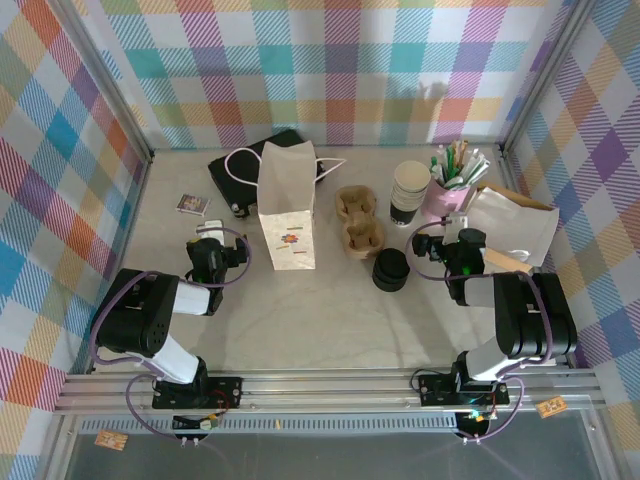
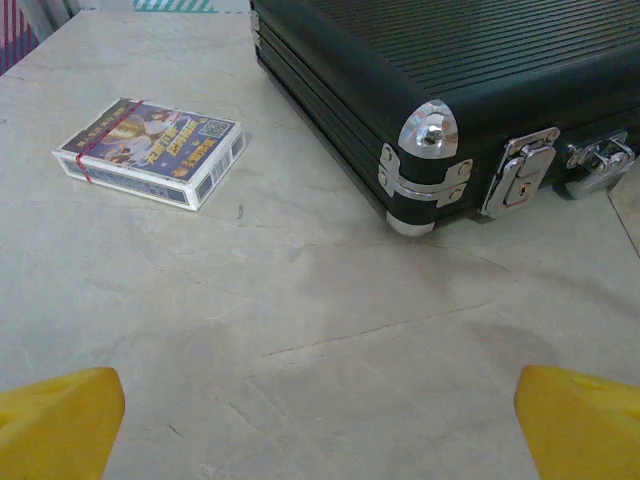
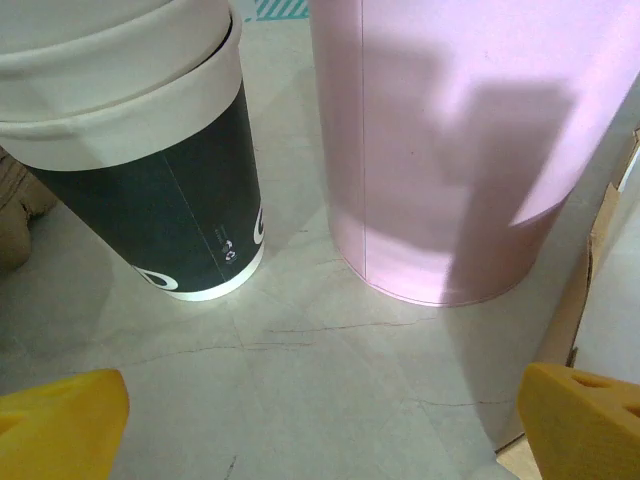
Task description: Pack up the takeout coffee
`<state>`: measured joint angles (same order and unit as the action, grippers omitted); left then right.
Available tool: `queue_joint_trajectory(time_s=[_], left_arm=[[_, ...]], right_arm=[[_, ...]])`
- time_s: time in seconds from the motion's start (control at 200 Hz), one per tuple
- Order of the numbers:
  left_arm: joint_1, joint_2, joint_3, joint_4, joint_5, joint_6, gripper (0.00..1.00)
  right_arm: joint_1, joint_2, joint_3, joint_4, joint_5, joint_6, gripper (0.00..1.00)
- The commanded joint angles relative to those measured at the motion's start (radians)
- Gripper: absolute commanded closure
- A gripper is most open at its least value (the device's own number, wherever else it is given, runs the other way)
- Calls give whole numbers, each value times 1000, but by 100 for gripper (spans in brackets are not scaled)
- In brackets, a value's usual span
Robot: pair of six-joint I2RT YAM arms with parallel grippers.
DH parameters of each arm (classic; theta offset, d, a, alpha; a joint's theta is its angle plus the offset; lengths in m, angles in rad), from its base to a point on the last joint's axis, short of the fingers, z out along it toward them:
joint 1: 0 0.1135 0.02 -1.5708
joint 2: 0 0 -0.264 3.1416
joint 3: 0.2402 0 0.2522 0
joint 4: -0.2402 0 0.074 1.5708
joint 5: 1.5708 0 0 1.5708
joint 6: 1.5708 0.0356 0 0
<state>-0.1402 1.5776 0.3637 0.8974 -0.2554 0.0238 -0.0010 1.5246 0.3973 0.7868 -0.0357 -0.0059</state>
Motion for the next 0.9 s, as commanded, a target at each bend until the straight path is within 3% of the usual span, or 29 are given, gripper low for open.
queue_joint_trajectory(time_s=[0.0, 0.895], left_arm=[[16, 9, 15, 40, -14, 14, 0], [19, 9, 20, 29, -8, 11, 0]], right_arm=[[-6, 14, 17, 43, -17, 18, 1], [-6, 15, 18, 40, -18, 18, 1]])
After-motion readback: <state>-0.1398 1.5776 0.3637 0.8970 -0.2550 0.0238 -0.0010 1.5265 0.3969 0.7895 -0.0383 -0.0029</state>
